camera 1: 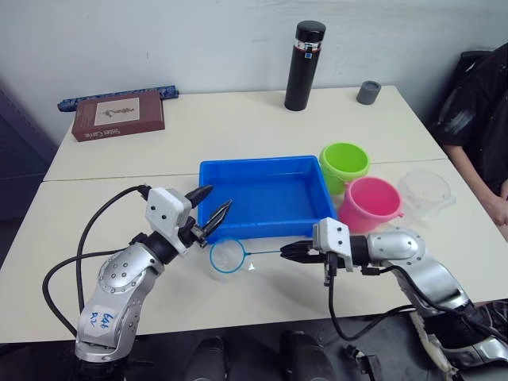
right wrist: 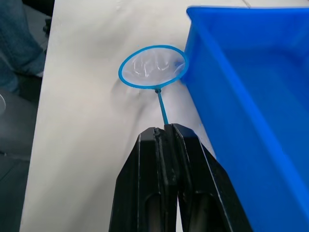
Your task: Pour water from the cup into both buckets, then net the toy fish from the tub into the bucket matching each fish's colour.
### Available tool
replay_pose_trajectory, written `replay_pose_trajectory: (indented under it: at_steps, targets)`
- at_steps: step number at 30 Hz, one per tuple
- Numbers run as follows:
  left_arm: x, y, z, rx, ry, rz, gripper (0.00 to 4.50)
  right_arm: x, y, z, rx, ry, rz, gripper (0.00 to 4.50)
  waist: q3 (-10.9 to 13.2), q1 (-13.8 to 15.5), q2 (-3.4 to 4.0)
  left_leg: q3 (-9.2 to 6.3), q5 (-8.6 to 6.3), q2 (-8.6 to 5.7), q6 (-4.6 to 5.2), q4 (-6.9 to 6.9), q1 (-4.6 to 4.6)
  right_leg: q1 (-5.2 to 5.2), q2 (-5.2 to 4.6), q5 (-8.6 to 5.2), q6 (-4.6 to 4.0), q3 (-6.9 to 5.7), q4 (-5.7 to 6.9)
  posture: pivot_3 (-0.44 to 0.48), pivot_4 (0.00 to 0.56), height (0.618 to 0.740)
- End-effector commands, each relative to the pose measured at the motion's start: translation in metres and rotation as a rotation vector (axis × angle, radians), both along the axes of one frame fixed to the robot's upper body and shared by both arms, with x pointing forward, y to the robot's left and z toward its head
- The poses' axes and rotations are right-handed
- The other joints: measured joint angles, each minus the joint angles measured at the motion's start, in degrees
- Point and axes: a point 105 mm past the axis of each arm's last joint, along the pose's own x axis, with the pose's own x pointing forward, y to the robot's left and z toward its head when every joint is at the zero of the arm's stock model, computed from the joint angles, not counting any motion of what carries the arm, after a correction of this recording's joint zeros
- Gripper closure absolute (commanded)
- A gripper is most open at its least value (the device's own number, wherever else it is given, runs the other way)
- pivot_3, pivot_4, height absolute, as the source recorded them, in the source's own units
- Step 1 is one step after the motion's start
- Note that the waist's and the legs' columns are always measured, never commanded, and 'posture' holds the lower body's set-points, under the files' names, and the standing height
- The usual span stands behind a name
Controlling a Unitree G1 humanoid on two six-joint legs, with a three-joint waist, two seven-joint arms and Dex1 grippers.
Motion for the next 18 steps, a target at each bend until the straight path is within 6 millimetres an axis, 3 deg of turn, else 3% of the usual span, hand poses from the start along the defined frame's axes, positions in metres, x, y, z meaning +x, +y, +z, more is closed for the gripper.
replay_pose_trajectory:
  at_steps: [1, 5, 8, 14, 15, 18]
  targets:
    - [-0.004, -0.003, 0.011, -0.003, -0.049, -0.004, 1.83, -0.002, 0.001, -0.001, -0.003, -0.019, 0.034, 4.50, 0.00, 0.01, 0.00, 0.00, 0.00, 0.00, 0.00, 0.00, 0.00, 0.00, 0.00, 0.00, 0.00, 0.00, 0.00, 0.000, 0.150, 0.740]
    - [-0.004, -0.003, 0.011, -0.004, -0.049, -0.001, 1.83, -0.003, 0.002, -0.007, -0.009, -0.010, 0.042, 4.50, 0.00, -0.05, 0.00, 0.00, 0.00, 0.00, 0.00, 0.01, 0.00, 0.00, -0.01, 0.00, 0.00, 0.00, 0.01, 0.000, 0.150, 0.740]
    - [-0.004, -0.004, 0.011, -0.006, -0.048, -0.004, 1.77, -0.003, 0.002, -0.009, -0.011, -0.008, 0.043, 3.41, 0.00, -0.05, 0.00, 0.00, 0.00, 0.01, -0.01, 0.00, 0.02, 0.00, 0.00, 0.00, 0.00, 0.00, 0.04, 0.000, 0.150, 0.740]
    - [-0.004, -0.004, 0.010, -0.008, -0.047, -0.006, 1.77, -0.004, 0.003, -0.006, -0.019, -0.029, 0.046, 0.37, 0.00, -0.02, 0.00, 0.01, 0.00, 0.00, -0.02, 0.01, 0.02, 0.00, -0.01, 0.00, 0.00, 0.00, 0.05, 0.000, 0.150, 0.740]
    - [-0.004, -0.005, 0.010, -0.008, -0.046, -0.006, 1.77, -0.003, 0.002, -0.003, -0.016, -0.035, 0.039, 0.05, 0.00, -0.04, 0.00, 0.01, 0.00, 0.00, -0.02, 0.01, 0.02, 0.00, -0.01, 0.00, 0.00, 0.00, 0.05, 0.000, 0.150, 0.740]
    - [-0.003, -0.005, 0.009, -0.009, -0.044, -0.007, 1.77, 0.000, 0.000, 0.003, -0.007, -0.046, 0.023, 0.05, 0.00, -0.03, 0.00, 0.01, 0.00, 0.01, -0.02, 0.01, 0.03, 0.00, -0.01, 0.00, 0.00, 0.00, 0.05, 0.000, 0.150, 0.740]
